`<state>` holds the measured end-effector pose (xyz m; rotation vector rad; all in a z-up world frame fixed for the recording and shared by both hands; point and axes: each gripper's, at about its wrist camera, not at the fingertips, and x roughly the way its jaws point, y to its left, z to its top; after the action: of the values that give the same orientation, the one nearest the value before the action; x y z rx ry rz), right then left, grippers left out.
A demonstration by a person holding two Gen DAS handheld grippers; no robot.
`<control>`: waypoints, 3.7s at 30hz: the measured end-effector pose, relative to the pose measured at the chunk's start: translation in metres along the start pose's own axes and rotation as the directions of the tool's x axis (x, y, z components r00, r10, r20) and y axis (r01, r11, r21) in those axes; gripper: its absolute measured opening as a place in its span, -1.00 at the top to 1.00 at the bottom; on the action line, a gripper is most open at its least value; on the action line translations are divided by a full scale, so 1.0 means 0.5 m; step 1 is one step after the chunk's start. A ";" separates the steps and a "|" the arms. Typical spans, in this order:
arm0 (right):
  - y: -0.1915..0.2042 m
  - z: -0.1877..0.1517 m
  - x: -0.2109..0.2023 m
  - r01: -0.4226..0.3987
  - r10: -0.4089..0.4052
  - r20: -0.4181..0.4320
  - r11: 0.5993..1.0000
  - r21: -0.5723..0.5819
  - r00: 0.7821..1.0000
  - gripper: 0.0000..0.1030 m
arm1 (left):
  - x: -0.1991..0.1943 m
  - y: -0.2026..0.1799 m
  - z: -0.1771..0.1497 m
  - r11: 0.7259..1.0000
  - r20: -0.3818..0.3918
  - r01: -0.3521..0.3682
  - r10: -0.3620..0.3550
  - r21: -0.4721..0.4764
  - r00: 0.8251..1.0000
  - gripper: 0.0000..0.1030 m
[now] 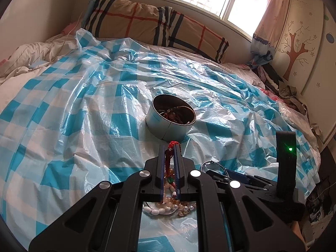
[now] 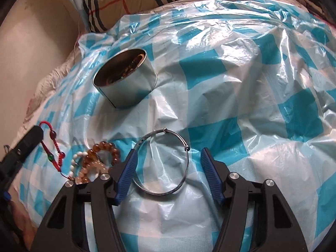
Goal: Organize jewelry
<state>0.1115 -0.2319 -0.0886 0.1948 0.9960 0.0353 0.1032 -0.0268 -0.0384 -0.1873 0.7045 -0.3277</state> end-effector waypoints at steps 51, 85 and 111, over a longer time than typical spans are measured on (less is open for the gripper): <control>0.035 0.010 -0.202 -0.283 0.296 0.437 0.954 -0.096 0.849 0.89 | 0.005 -0.043 0.030 0.997 0.090 -0.057 0.052 0.050 0.995 0.85; 0.041 0.076 -0.170 -0.326 0.319 0.480 0.943 -0.071 0.817 0.88 | 0.046 -0.051 0.070 0.997 0.114 -0.065 0.059 0.050 0.992 0.86; 0.059 0.149 -0.116 -0.322 0.319 0.475 0.944 -0.079 0.820 0.88 | 0.112 -0.053 0.131 0.998 0.153 -0.056 0.053 0.014 0.987 0.86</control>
<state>0.1439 -0.2208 0.0040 0.3567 0.4523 0.2819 0.1806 -0.0675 -0.0160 -0.1732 0.5539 -0.2645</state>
